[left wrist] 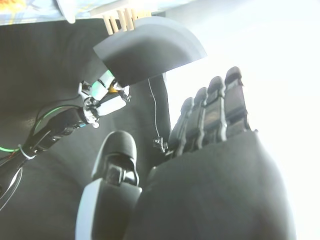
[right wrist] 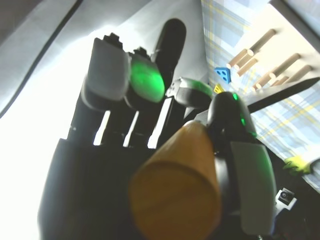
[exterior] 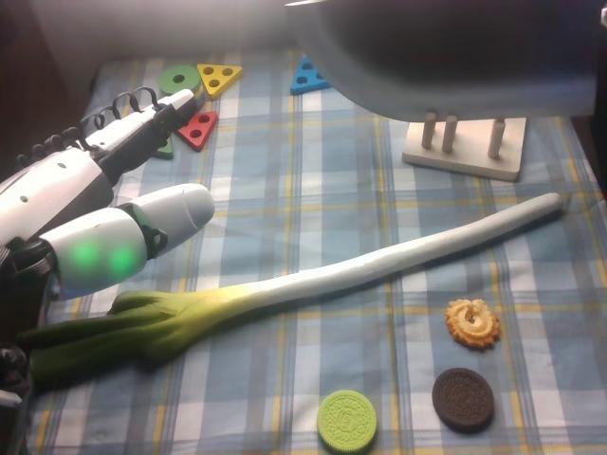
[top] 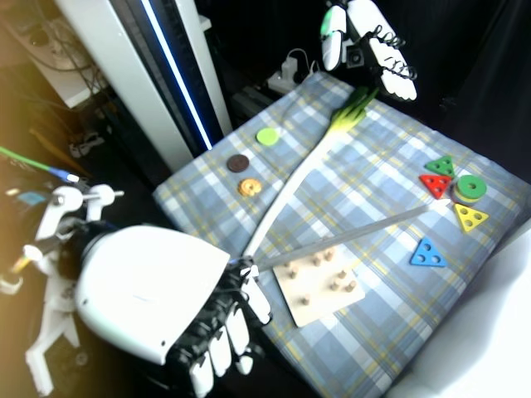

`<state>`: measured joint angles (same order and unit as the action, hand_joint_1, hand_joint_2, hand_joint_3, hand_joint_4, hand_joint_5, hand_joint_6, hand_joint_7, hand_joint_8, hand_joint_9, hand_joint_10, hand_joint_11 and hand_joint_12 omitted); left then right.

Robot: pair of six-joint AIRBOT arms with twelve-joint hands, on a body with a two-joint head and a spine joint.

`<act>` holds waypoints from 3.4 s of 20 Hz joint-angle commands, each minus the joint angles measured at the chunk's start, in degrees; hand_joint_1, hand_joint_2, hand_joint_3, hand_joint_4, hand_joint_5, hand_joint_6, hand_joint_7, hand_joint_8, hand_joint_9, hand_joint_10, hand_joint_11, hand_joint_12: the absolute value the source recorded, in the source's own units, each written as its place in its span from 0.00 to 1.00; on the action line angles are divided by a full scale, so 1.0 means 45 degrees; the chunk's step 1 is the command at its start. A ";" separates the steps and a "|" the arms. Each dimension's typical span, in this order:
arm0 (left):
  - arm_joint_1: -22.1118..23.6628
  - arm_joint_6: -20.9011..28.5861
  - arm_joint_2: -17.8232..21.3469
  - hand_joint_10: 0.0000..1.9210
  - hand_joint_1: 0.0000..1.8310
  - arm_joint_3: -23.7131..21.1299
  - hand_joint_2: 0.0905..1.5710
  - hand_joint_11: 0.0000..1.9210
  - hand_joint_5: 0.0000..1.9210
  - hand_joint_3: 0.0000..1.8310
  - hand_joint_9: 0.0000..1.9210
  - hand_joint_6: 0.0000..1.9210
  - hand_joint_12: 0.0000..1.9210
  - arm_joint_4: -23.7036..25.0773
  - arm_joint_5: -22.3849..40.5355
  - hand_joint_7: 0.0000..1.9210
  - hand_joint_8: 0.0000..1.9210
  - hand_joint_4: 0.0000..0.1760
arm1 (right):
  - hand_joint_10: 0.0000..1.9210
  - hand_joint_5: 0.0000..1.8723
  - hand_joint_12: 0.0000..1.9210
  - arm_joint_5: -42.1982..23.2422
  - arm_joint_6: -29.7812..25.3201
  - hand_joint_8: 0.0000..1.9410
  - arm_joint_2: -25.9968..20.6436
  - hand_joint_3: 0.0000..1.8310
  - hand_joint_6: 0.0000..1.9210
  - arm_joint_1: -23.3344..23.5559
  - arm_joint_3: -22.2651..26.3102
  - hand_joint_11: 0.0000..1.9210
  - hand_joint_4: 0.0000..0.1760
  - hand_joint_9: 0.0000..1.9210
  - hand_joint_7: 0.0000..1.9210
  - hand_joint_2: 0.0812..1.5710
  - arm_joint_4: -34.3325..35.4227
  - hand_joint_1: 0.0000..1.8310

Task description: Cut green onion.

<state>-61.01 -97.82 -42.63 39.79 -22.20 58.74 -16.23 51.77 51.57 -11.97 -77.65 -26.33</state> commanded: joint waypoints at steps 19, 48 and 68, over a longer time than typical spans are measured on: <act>0.0022 0.0129 -0.0044 0.00 0.00 -0.0066 0.86 0.00 0.00 0.00 0.00 0.00 0.00 0.0238 0.1572 0.00 0.00 0.00 | 1.00 0.57 1.00 -0.0951 0.0052 1.00 -0.0286 0.00 1.00 0.0332 0.1253 0.72 1.00 0.71 0.66 0.94 -0.1830 0.17; -0.0116 0.0280 -0.0268 0.00 0.00 -0.0040 0.86 0.00 0.00 0.00 0.00 0.00 0.00 0.0270 0.1581 0.00 0.00 0.00 | 1.00 0.56 1.00 0.0344 0.0020 1.00 -0.1204 0.00 1.00 0.1092 0.1990 0.75 1.00 0.72 0.67 0.93 -0.3348 0.15; -0.0473 0.0798 -0.0264 0.00 0.00 -0.0077 0.86 0.00 0.00 0.00 0.00 0.00 0.00 0.0251 0.1939 0.00 0.00 0.00 | 1.00 0.58 1.00 -0.2475 -0.0710 1.00 -0.1511 0.01 1.00 -0.2165 0.2116 0.75 1.00 0.72 0.67 0.87 0.0309 0.15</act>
<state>-63.57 -94.76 -43.48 39.44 -22.17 60.47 -21.43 48.27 45.08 -22.76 -68.34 -24.36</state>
